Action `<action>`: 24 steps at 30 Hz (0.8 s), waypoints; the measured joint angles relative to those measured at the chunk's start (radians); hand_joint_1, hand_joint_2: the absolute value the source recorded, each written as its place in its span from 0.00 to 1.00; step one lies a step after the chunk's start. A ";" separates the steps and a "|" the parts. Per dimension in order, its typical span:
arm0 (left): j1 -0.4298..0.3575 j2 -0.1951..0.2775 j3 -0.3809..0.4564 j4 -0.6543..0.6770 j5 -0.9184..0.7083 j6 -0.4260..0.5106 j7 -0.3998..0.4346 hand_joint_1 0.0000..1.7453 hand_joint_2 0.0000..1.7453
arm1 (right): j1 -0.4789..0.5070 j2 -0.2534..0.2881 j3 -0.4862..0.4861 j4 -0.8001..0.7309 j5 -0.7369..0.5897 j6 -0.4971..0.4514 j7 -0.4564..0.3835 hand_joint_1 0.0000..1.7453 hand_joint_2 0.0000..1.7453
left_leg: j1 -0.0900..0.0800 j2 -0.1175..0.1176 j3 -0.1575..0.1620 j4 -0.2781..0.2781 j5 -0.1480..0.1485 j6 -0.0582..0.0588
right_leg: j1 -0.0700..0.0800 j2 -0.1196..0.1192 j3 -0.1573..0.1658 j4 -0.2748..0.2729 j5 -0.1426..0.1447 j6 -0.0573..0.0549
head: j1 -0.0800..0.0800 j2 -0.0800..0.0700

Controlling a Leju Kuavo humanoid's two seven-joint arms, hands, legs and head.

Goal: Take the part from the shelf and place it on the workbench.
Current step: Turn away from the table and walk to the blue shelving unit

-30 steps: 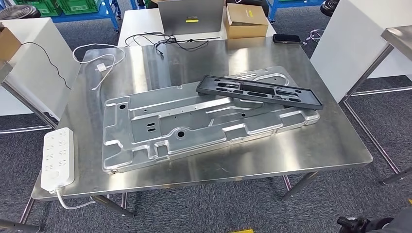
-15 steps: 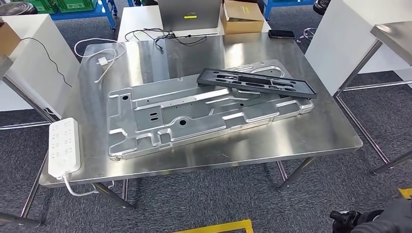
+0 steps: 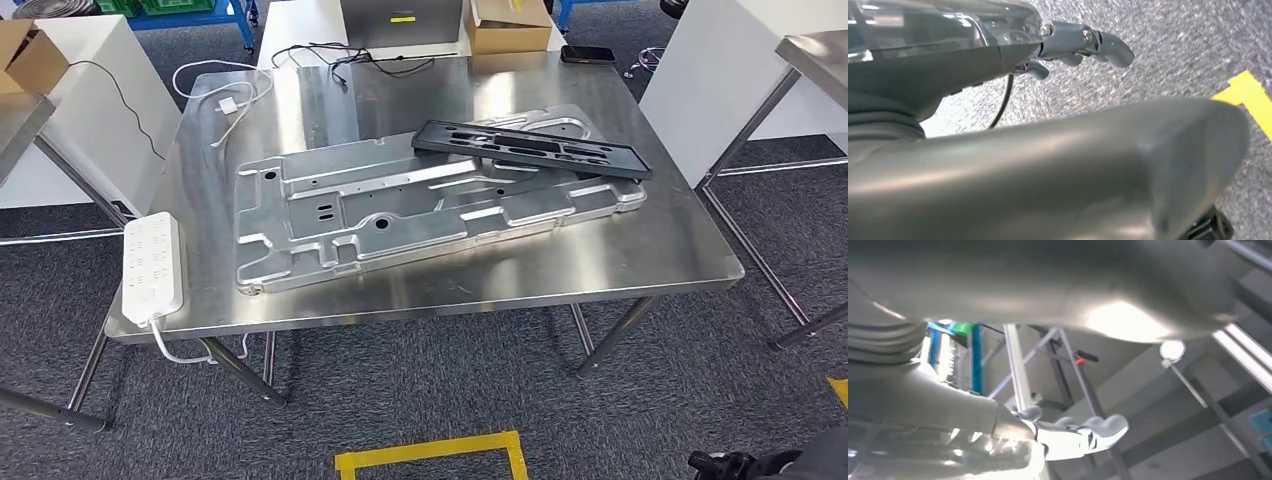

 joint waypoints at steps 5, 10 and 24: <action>0.002 0.000 0.001 0.000 0.000 0.000 0.000 0.00 0.00 | 0.014 0.002 0.002 0.011 -0.004 0.000 0.000 0.00 0.00 | 0.008 -0.002 -0.073 0.239 -0.178 -0.016 | -0.002 -0.008 -0.043 0.000 0.030 -0.033 | -0.032 0.000; 0.001 0.000 0.001 0.000 0.000 0.001 0.000 0.00 0.00 | 0.046 0.007 0.001 0.043 -0.037 0.000 0.000 0.00 0.00 | 0.006 -0.002 0.047 0.149 -0.116 -0.007 | 0.006 -0.009 -0.086 0.009 0.061 -0.034 | -0.040 0.000; -0.005 -0.004 0.016 0.002 0.001 0.009 0.001 0.00 0.00 | 0.117 0.065 -0.103 0.519 -0.004 0.000 0.044 0.00 0.00 | 0.005 0.005 0.017 -0.019 -0.008 0.032 | 0.006 -0.006 -0.140 0.274 -0.050 0.006 | -0.017 0.000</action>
